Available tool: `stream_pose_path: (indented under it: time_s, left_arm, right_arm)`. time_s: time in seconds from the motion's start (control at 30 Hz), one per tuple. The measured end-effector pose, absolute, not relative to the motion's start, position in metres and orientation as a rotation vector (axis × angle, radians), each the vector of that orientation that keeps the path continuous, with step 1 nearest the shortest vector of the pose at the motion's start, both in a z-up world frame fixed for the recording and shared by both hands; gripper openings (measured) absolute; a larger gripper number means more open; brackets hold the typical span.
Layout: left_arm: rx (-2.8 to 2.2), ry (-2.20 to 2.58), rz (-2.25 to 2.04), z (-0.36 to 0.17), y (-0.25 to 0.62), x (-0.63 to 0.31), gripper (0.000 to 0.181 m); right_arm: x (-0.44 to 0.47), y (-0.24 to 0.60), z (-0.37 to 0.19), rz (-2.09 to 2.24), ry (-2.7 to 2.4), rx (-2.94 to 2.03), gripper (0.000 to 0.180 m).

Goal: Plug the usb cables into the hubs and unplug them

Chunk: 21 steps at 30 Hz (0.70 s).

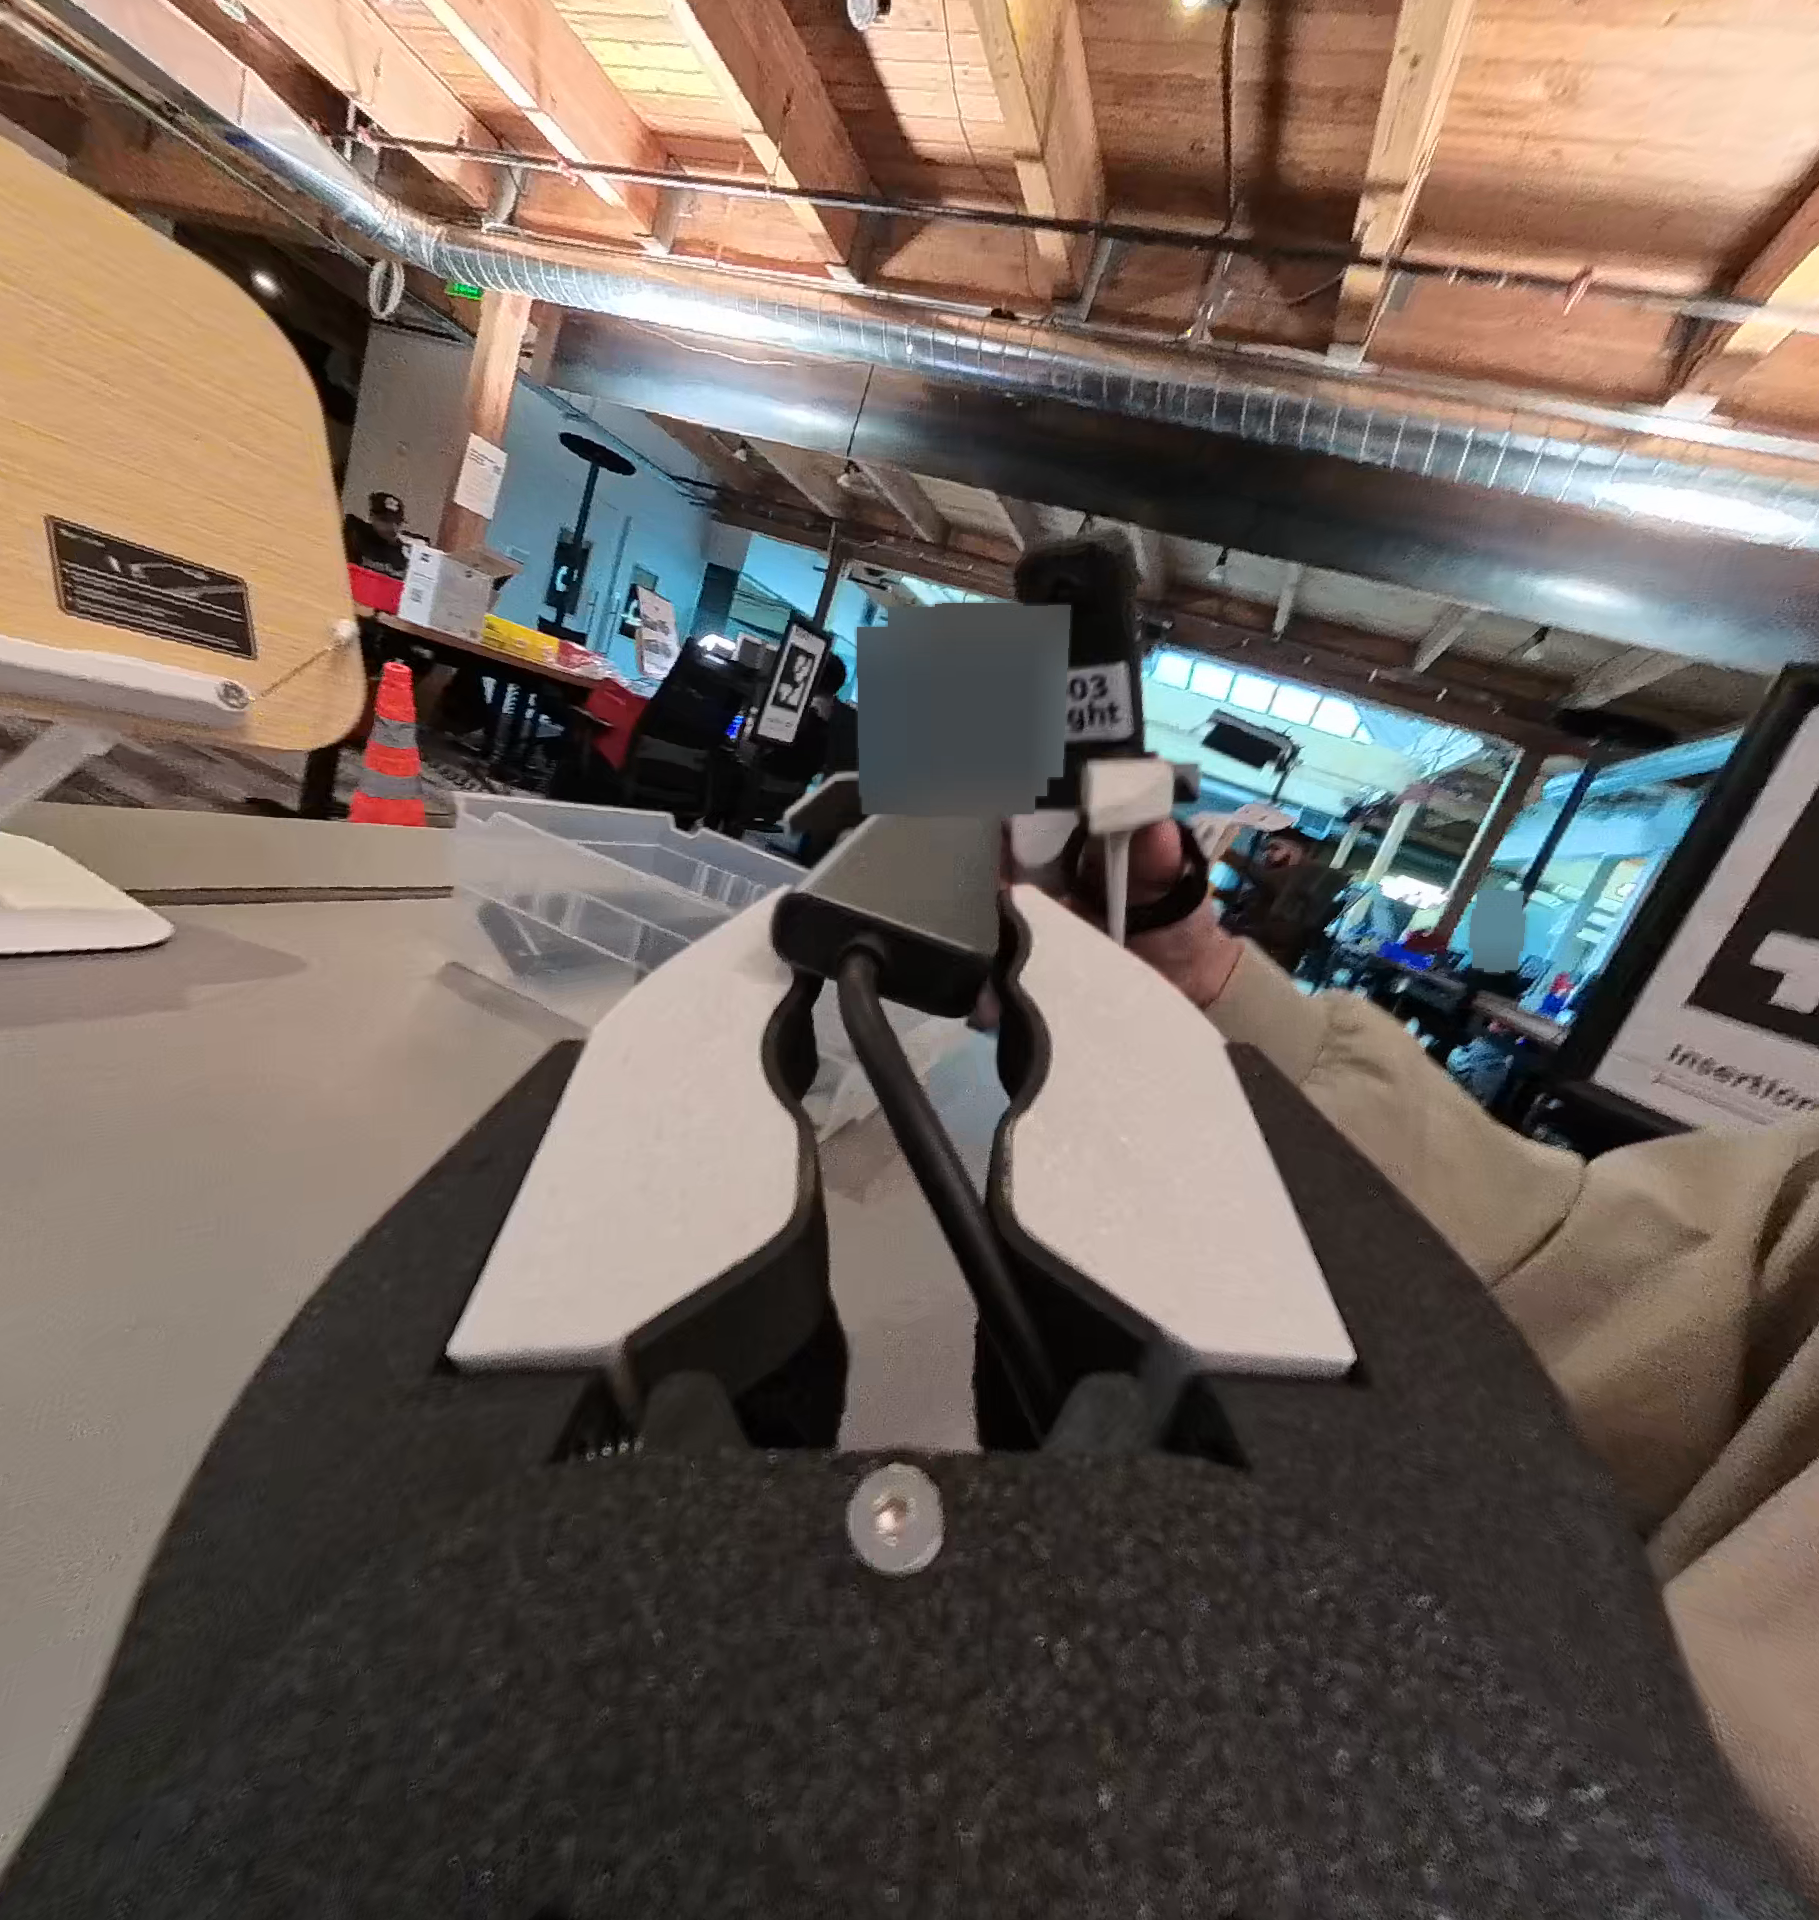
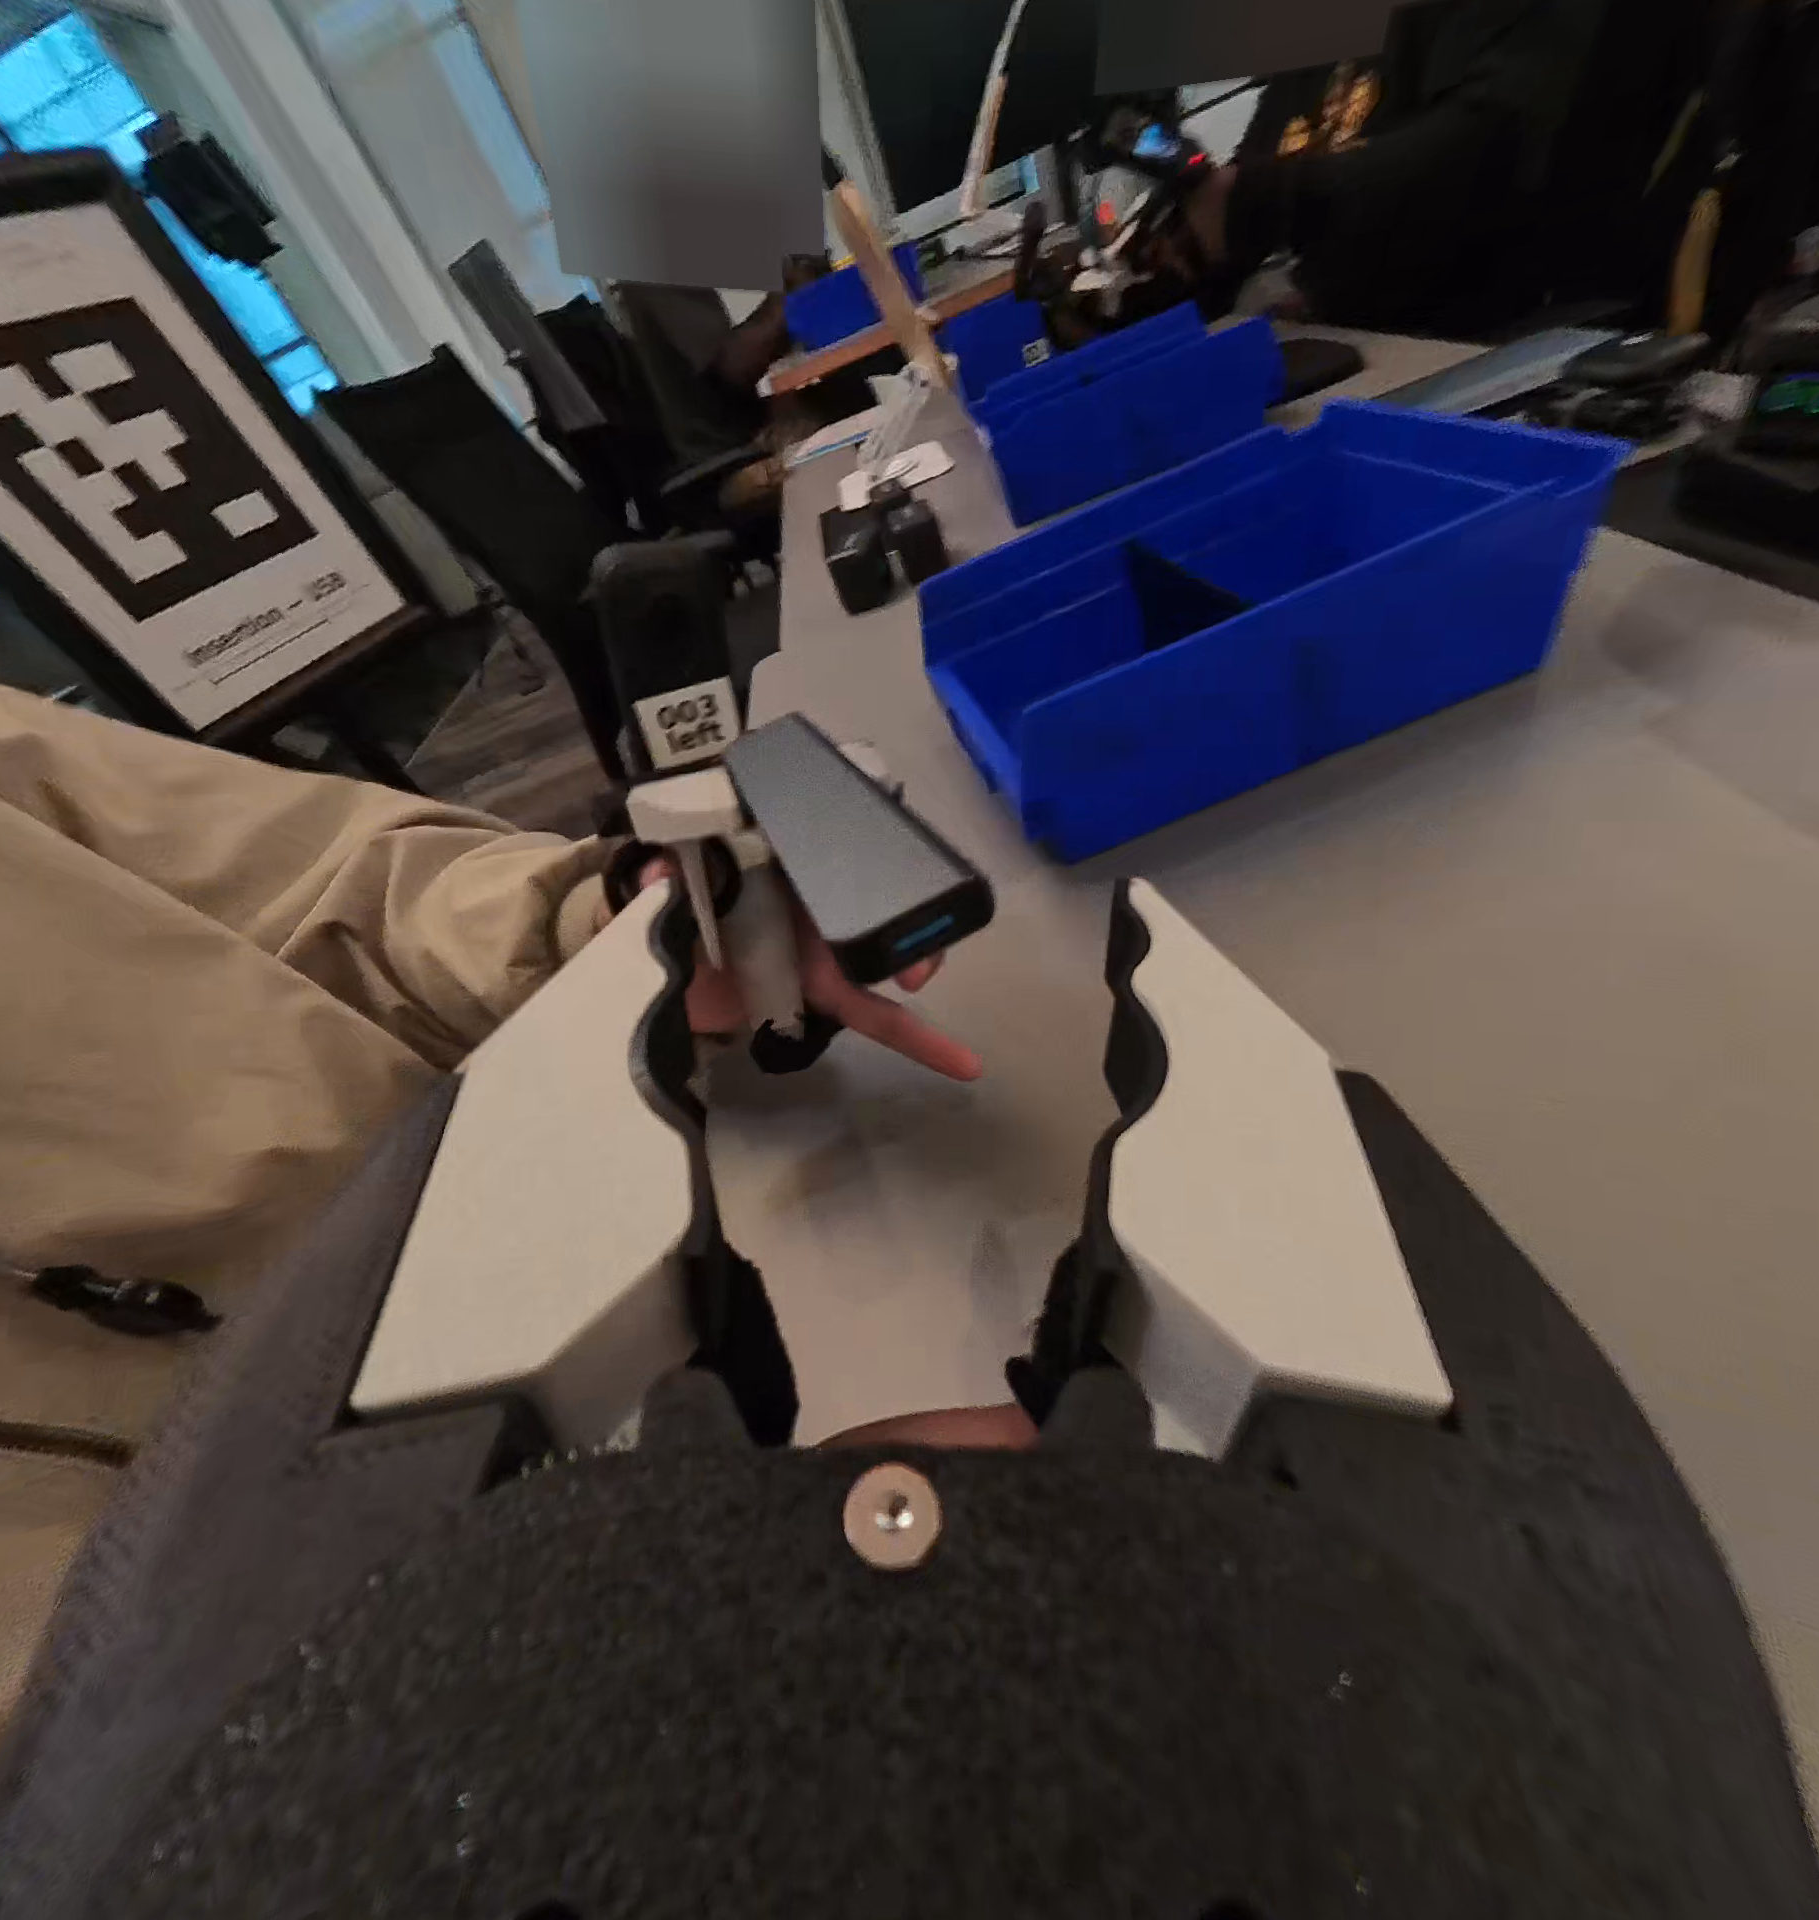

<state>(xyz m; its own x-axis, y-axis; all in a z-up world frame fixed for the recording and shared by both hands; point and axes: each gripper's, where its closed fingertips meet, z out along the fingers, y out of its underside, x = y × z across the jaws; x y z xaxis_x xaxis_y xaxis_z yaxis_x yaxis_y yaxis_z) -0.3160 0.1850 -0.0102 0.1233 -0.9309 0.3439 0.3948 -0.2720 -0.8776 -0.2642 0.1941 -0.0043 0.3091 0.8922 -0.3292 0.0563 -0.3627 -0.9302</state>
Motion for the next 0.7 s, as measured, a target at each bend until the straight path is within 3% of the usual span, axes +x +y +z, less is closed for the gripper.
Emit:
stream_pose_path:
  time_s: [0.17, 0.23, 0.43, 0.53, 0.7]
  left_arm:
    - [-1.232, 0.592, -1.564, -0.01, 0.181, -0.315, 0.031]
    - [-1.232, 0.586, -1.617, -0.01, 0.178, -0.313, 0.031]
    - [-1.232, 0.584, -1.615, -0.01, 0.179, -0.312, 0.034]
    - [-1.248, 0.515, -1.546, -0.004, 0.193, -0.321, 0.086]
    - [-1.269, 0.449, -1.557, -0.003, 0.21, -0.346, 0.084]
  right_arm:
    - [-0.29, 0.185, 0.0, 1.287, -0.89, -1.534, 0.064]
    - [-0.294, 0.181, -0.002, 1.299, -0.917, -1.518, 0.035]
    - [-0.293, 0.18, 0.004, 1.26, -0.93, -1.475, 0.031]
    - [-0.273, 0.181, 0.021, 1.243, -0.894, -1.459, 0.031]
    - [-0.177, 0.19, 0.083, 0.896, -0.838, -1.47, 0.031]
